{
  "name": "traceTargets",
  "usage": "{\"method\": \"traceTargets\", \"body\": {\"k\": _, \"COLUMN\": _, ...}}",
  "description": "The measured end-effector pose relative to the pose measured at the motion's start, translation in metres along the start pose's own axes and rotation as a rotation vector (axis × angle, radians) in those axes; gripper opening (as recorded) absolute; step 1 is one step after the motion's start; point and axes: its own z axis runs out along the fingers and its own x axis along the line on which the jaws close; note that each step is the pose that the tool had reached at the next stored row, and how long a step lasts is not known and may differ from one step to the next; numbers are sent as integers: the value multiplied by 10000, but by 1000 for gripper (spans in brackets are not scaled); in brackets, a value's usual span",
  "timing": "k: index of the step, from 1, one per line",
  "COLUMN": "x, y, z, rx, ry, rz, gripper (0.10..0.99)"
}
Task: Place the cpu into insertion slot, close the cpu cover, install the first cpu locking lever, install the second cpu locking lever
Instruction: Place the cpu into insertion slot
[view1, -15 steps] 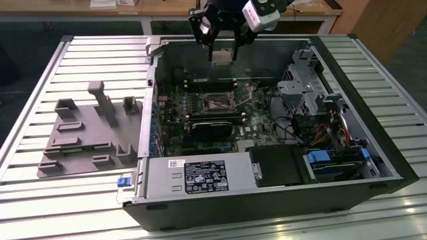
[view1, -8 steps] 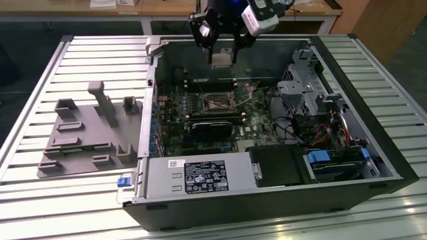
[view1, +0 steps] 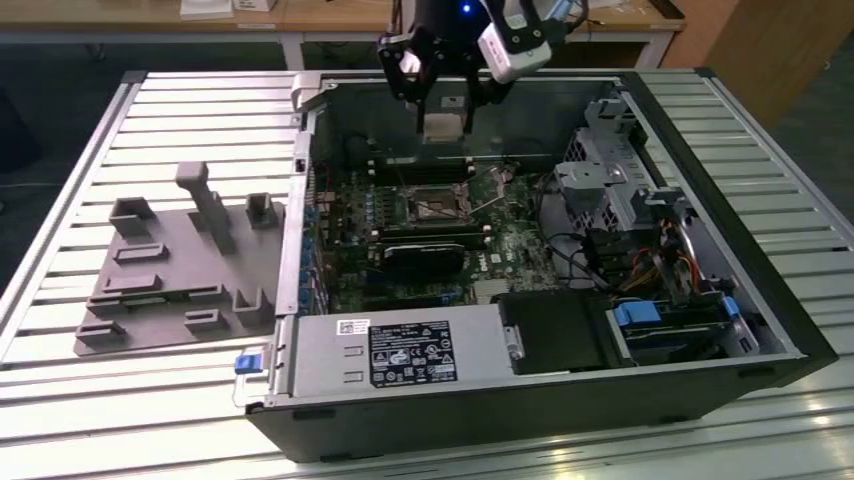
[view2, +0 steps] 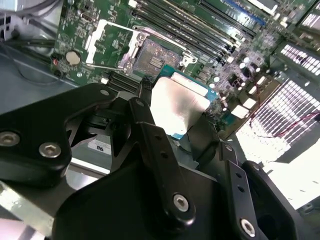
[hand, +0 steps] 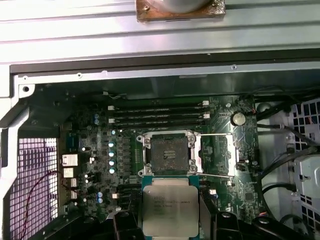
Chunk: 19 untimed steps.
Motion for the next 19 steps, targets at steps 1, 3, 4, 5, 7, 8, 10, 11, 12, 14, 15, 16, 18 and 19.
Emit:
{"method": "traceTargets", "body": {"k": 1, "x": 0, "y": -1, "z": 9, "rx": -3, "ry": -18, "rz": 197, "gripper": 537}}
{"method": "traceTargets", "body": {"k": 3, "x": 0, "y": -2, "z": 24, "rx": -10, "ry": -49, "rz": 554, "gripper": 537}}
{"method": "traceTargets", "body": {"k": 4, "x": 0, "y": -3, "z": 31, "rx": -13, "ry": -65, "rz": 734, "gripper": 537}}
{"method": "traceTargets", "body": {"k": 5, "x": -1, "y": -4, "z": 40, "rx": -17, "ry": -81, "rz": 912, "gripper": 537}}
{"method": "traceTargets", "body": {"k": 7, "x": -1, "y": -5, "z": 59, "rx": -24, "ry": -113, "rz": 1270, "gripper": 537}}
{"method": "traceTargets", "body": {"k": 8, "x": -1, "y": -6, "z": 70, "rx": -28, "ry": -132, "rz": 1467, "gripper": 537}}
{"method": "traceTargets", "body": {"k": 10, "x": -2, "y": -8, "z": 90, "rx": -35, "ry": -163, "rz": 1824, "gripper": 537}}
{"method": "traceTargets", "body": {"k": 11, "x": -2, "y": -9, "z": 101, "rx": -38, "ry": -179, "rz": 2004, "gripper": 537}}
{"method": "traceTargets", "body": {"k": 12, "x": -2, "y": -10, "z": 111, "rx": -42, "ry": -195, "rz": 2182, "gripper": 537}}
{"method": "traceTargets", "body": {"k": 14, "x": -3, "y": -12, "z": 131, "rx": -49, "ry": -228, "rz": 2540, "gripper": 537}}
{"method": "traceTargets", "body": {"k": 15, "x": -3, "y": -13, "z": 141, "rx": -52, "ry": -244, "rz": 2720, "gripper": 537}}
{"method": "traceTargets", "body": {"k": 16, "x": -3, "y": -13, "z": 148, "rx": -56, "ry": -261, "rz": 2915, "gripper": 537}}
{"method": "traceTargets", "body": {"k": 18, "x": -3, "y": -14, "z": 160, "rx": -62, "ry": -293, "rz": 3273, "gripper": 537}}
{"method": "traceTargets", "body": {"k": 19, "x": -3, "y": -15, "z": 166, "rx": -66, "ry": -309, "rz": 3452, "gripper": 537}}
